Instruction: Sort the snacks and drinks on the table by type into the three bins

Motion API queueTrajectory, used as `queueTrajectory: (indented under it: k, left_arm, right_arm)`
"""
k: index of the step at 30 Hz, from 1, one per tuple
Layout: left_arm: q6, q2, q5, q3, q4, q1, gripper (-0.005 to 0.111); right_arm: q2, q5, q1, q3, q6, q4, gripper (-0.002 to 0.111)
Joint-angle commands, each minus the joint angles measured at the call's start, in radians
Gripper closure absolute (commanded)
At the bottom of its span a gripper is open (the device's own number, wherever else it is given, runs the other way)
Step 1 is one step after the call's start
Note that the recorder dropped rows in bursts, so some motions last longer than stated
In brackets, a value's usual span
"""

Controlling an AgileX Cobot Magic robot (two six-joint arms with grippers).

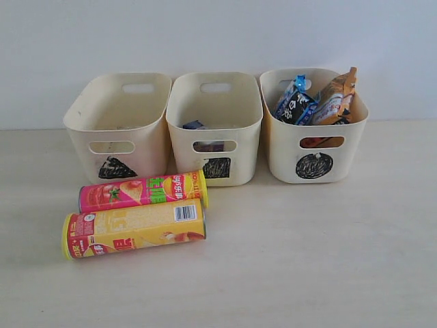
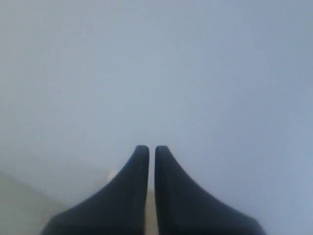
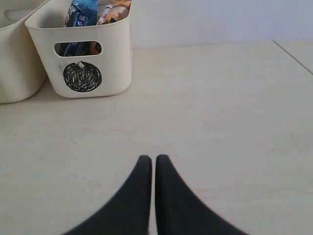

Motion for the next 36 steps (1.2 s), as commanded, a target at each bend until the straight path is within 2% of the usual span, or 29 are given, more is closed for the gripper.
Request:
queueTrajectory:
  k: [1,4,6,13,16,19,22,27,32,36]
  left_arm:
    - [-0.166,-0.002,-0.275,0.004,0.035,0.004,0.103]
    - [-0.171,0.004,-0.454,-0.057,0.131,0.004,0.103]
    - [-0.196,0.041,-0.503,-0.133,0.178,0.004,0.103]
    - [-0.206,0.253,-0.518,-0.400,0.386,0.004,0.103]
    - [-0.206,0.357,-0.473,-0.475,0.494,0.004,0.103]
    - [-0.206,0.469,-0.320,-0.548,0.642,0.004,0.103]
    - [-0.206,0.606,-0.066,-0.632,0.761,-0.019,0.103]
    - [-0.189,0.819,0.395,-0.790,0.927,-0.124,0.103]
    - [0.029,1.009,0.779,-0.947,0.880,-0.265,0.103]
    - [0.318,1.158,1.041,-1.100,0.658,-0.361,0.103]
  right_arm:
    - [-0.007,-0.004,0.001,0.004,-0.004,-0.003,0.108]
    - [-0.007,-0.004,0.001,0.004,-0.004,-0.003,0.108]
    - [-0.007,-0.004,0.001,0.004,-0.004,-0.003,0.108]
    - [-0.007,-0.004,0.001,0.004,-0.004,-0.003,0.108]
    - [-0.007,-0.004,0.001,0.004,-0.004,-0.003,0.108]
    - [-0.007,-0.004,0.001,0.004,-0.002,-0.003,0.108]
    - [-0.007,-0.004,0.001,0.004,-0.002,-0.003,0.108]
    - [-0.007,-0.004,0.001,0.004,-0.002,-0.003,0.108]
    - [-0.007,-0.004,0.001,0.004,-0.002,-0.003,0.108]
    - [-0.007,-0.004,0.001,0.004,-0.002,-0.003,0.108]
